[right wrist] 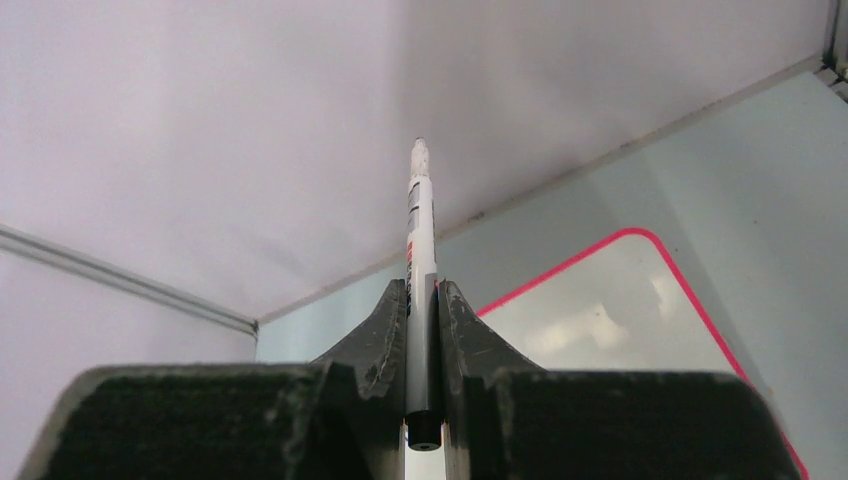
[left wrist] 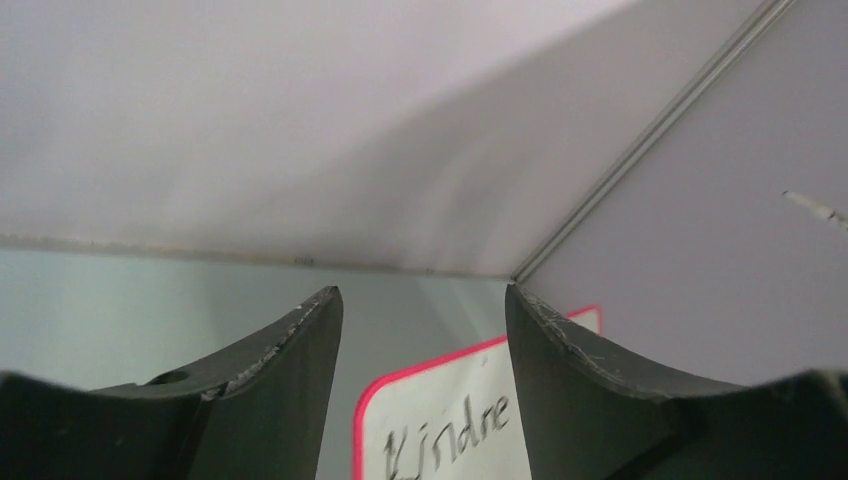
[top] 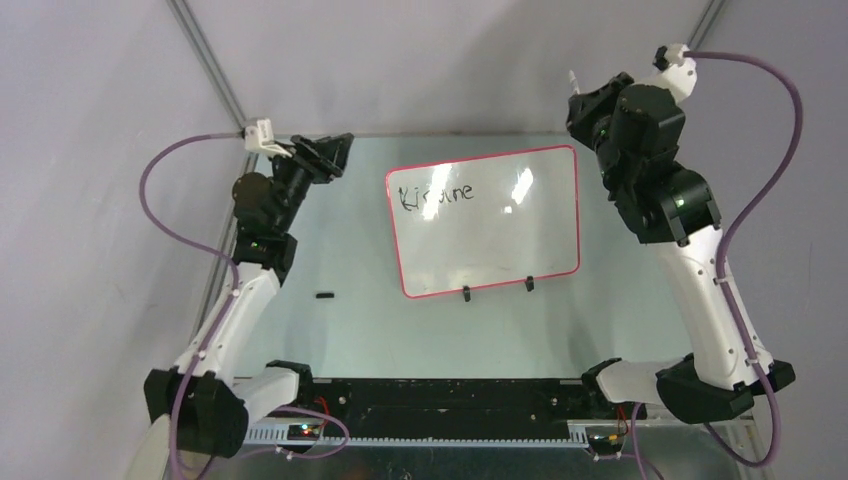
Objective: Write a sentence on the whiteboard
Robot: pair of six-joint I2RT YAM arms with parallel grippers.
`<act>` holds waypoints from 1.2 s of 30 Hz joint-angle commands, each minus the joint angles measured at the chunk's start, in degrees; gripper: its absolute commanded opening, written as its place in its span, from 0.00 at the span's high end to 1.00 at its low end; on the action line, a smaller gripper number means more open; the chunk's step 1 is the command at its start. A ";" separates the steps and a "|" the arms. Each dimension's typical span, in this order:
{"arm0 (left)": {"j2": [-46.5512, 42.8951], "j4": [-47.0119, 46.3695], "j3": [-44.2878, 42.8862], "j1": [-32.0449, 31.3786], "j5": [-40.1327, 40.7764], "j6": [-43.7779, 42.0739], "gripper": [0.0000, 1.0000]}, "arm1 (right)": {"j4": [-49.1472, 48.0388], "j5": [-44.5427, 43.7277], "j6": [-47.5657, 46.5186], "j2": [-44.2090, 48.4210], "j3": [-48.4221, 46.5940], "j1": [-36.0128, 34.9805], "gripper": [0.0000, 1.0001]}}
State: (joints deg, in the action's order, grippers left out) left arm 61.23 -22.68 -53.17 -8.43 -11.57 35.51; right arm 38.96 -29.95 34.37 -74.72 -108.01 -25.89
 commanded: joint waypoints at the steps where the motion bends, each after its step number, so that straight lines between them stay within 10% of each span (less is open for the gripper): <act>1: 4.53 -9.17 7.15 2.10 -9.67 -0.95 0.32 | -7.29 4.89 -6.72 3.73 9.66 -1.31 1.00; 6: 11.92 -17.27 9.16 4.05 -17.77 -2.66 0.30 | -15.59 13.07 -7.01 7.68 24.51 -1.38 1.00; 19: 33.58 -62.02 12.40 5.06 -28.29 18.78 0.33 | -20.25 35.80 -19.57 -1.10 25.83 -2.43 1.00; 36: 40.56 -64.66 9.95 3.59 -31.71 20.35 0.37 | -21.87 34.20 -22.27 -5.15 27.03 -3.02 1.00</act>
State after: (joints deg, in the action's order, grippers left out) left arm 102.02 -83.13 -42.15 -4.08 -41.43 56.53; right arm 19.97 5.76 13.63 -79.57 -81.36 -28.71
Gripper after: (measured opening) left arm 0.626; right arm 0.148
